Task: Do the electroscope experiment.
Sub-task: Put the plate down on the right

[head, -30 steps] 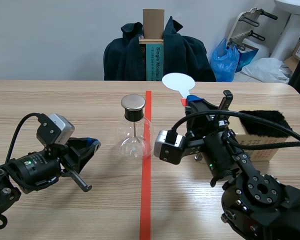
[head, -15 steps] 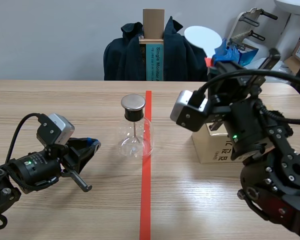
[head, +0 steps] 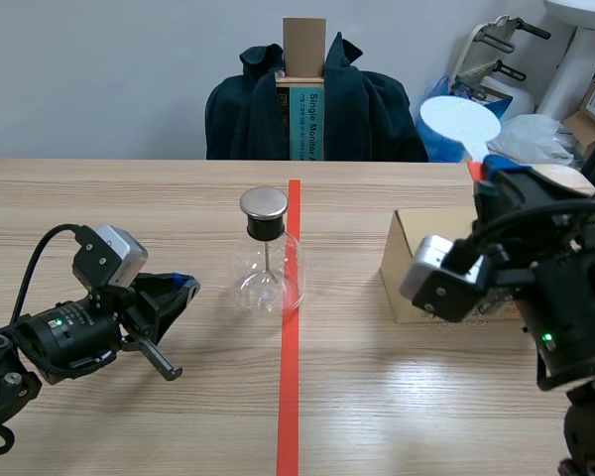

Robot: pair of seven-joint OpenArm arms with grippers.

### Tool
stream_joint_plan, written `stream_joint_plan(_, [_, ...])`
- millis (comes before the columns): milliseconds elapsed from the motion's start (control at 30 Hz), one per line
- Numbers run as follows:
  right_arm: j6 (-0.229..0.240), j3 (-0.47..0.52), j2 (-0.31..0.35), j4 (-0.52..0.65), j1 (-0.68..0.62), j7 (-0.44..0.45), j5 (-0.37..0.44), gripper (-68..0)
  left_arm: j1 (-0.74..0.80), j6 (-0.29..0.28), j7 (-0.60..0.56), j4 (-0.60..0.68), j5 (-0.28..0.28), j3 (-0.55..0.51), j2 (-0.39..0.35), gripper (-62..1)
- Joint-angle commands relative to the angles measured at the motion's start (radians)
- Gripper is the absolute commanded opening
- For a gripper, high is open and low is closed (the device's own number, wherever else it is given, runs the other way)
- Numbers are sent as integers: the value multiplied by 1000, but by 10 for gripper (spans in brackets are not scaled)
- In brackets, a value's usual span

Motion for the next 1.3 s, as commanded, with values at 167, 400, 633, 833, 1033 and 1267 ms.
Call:
stream_joint_plan(167, [-61, 14, -29, -166, 25, 24, 5, -669, 106, -3, -18, 194, -13, -17, -112, -576])
stream_joint_plan(400, [-61, 14, -92, -328, 95, 49, 5, -669, 352, -9, -18, 522, -28, -123, -273, -143])
stream_joint_plan(633, [-61, 13, -125, -357, 135, 82, 5, -669, 645, -10, -14, 773, -111, -317, -357, 14])
stream_joint_plan(833, [-61, 12, -142, -361, 130, 106, 5, -669, 871, -11, -14, 905, -117, -467, -364, 14])
stream_joint_plan(1033, [-52, 12, -142, -362, 116, 100, 6, -669, 1016, -10, -18, 986, -117, -526, -364, 14])
stream_joint_plan(1267, [-52, 12, -142, -362, 112, 81, 43, -551, 1056, -9, -18, 1011, -117, -538, -363, 14])
